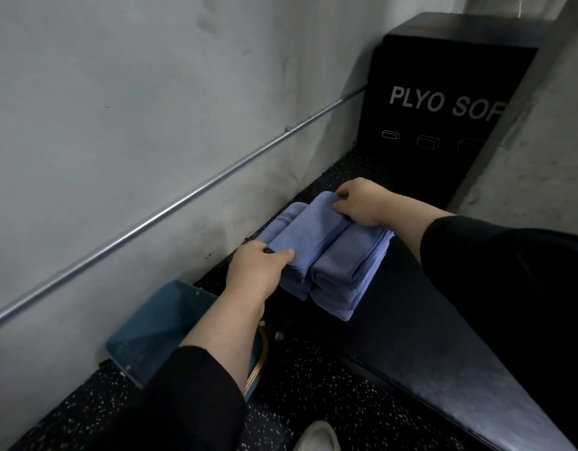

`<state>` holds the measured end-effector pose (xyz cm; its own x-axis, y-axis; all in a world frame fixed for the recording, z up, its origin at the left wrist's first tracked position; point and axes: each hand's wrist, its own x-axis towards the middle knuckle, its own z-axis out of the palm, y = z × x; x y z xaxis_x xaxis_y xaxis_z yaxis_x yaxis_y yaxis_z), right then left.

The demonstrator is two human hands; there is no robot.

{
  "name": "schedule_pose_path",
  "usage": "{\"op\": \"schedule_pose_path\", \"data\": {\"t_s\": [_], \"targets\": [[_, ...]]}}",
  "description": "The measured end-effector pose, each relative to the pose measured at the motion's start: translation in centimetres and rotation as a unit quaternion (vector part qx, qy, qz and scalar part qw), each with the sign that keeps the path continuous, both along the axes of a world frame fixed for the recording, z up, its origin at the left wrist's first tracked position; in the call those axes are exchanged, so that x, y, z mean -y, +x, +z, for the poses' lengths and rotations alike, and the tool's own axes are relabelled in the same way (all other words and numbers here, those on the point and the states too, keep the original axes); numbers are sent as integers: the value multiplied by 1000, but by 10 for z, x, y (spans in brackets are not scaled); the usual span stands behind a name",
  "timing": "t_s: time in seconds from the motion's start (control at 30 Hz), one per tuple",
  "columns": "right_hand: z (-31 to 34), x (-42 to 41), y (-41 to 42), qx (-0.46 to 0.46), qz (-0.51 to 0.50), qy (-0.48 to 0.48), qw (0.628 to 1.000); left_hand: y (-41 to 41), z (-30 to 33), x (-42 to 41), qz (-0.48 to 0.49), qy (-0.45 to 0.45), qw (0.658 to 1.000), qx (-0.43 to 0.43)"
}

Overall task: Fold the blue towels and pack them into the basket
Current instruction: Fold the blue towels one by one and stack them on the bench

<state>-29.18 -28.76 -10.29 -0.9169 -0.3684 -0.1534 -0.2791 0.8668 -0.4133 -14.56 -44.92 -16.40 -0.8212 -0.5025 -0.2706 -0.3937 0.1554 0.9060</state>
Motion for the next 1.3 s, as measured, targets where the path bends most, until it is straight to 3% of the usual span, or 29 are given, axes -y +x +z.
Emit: {"op": "schedule_pose_path", "data": {"t_s": [0.27,0.63,0.83,0.93,1.07,1.3], "targets": [[-9,-5,-1,-37,-25,72,996,3,10,-7,-40,-118,992,11],[5,-24,9,-86,-34,8,996,1,24,-13,-17,-177,984,12],[20,-66,49,-159,-65,-119,978,4,62,-49,18,-236,961,-142],[22,-104,84,-190,-84,-151,966,8,81,-89,-29,-234,950,-205],[20,-176,145,-204,-119,-134,962,21,95,-158,-132,-199,947,-217],[10,-334,248,-190,-215,-56,956,67,101,-299,-330,-230,888,-220]]}}
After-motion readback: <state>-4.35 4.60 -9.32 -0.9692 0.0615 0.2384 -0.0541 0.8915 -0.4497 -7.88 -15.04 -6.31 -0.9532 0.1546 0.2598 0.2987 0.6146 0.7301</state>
